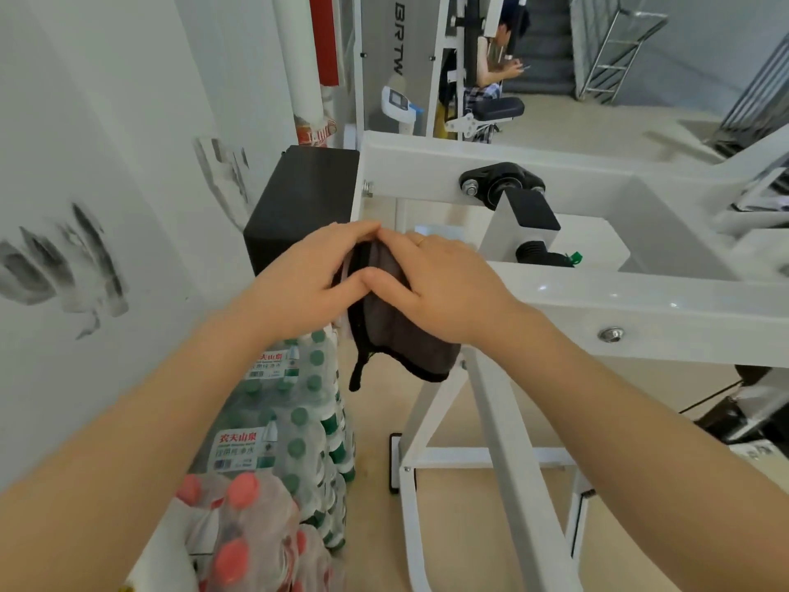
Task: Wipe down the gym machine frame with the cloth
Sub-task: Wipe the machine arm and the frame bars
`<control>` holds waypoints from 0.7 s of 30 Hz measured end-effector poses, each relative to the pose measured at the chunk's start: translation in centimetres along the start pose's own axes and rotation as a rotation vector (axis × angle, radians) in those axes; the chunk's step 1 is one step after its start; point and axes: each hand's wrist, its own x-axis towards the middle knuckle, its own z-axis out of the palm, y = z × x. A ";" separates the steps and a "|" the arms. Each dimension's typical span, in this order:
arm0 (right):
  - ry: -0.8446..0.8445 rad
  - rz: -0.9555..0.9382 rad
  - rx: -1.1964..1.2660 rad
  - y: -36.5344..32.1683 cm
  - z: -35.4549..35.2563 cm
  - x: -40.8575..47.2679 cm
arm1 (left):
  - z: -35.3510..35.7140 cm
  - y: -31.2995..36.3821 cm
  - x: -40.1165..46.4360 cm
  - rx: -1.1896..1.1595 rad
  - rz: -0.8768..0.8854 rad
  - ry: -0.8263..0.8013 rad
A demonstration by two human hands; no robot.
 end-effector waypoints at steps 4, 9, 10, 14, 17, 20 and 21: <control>-0.027 0.010 -0.172 2.2 -0.6 -1.9 | -0.3 -0.5 -0.3 0.195 0.061 -0.086; 0.084 0.280 -0.333 3.6 -1.1 -5.0 | 0.9 0.2 -0.4 0.477 0.045 -0.068; 0.107 0.300 -0.340 2.7 -0.8 -4.6 | 1.1 0.4 -0.3 0.507 0.039 -0.061; 0.170 0.197 -0.220 -0.7 1.3 -2.2 | 1.1 0.7 0.4 0.518 0.027 -0.013; 0.295 0.111 -0.226 0.6 1.5 -3.0 | 1.1 0.7 0.5 0.528 0.027 -0.011; 0.399 0.075 -0.348 4.0 2.0 -5.7 | 1.7 0.7 0.1 0.578 0.039 -0.004; 0.427 0.090 -0.371 5.3 2.0 -6.6 | 1.9 0.8 0.0 0.588 0.040 0.002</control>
